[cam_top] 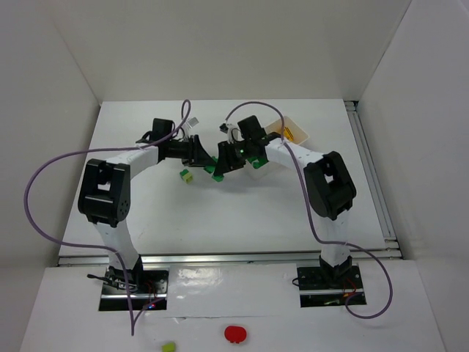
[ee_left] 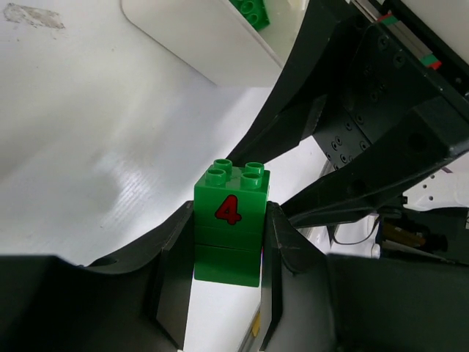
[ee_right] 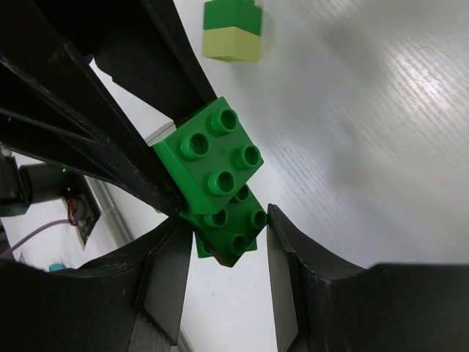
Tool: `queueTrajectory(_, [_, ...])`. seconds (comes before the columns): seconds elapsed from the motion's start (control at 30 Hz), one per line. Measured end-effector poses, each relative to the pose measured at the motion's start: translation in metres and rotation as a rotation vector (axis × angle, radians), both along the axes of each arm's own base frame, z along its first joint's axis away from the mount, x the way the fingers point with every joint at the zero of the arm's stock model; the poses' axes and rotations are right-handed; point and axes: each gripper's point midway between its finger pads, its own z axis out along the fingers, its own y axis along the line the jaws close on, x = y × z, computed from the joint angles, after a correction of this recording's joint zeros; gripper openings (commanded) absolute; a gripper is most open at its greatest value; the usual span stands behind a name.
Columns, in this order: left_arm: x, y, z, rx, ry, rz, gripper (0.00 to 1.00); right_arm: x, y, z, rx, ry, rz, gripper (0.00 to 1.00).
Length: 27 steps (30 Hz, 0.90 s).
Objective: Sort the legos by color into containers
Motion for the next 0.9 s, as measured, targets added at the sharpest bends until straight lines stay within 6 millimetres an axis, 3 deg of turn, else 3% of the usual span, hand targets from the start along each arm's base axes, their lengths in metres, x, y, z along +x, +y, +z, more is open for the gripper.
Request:
queueTrajectory(0.07, [0.004, 0.0, -0.003, 0.001, 0.001, 0.002, 0.0, 0.003, -0.001, -0.005, -0.011, 0.002, -0.019, 0.24])
queueTrajectory(0.1, [0.006, 0.0, -0.006, 0.004, 0.002, 0.005, 0.0, 0.005, 0.0, -0.006, -0.014, 0.002, -0.028, 0.41])
queueTrajectory(0.2, [0.011, 0.0, -0.012, 0.013, 0.009, 0.01, 0.0, 0.01, -0.001, -0.013, -0.029, 0.005, -0.052, 0.59])
queueTrajectory(0.33, [0.015, 0.007, -0.026, 0.063, 0.036, 0.045, 0.0, 0.021, -0.01, -0.02, -0.077, -0.007, -0.117, 0.61])
queueTrajectory(0.43, [0.015, 0.01, -0.03, 0.078, 0.057, 0.054, 0.0, 0.026, -0.016, -0.018, -0.096, -0.021, -0.143, 0.69])
queueTrajectory(0.8, [0.024, 0.007, -0.007, 0.051, 0.011, 0.032, 0.0, 0.029, -0.029, 0.049, -0.051, -0.151, -0.166, 0.67])
queueTrajectory(0.9, [0.025, 0.012, -0.003, 0.078, 0.029, 0.074, 0.0, 0.031, -0.031, 0.049, -0.076, -0.162, -0.193, 0.77])
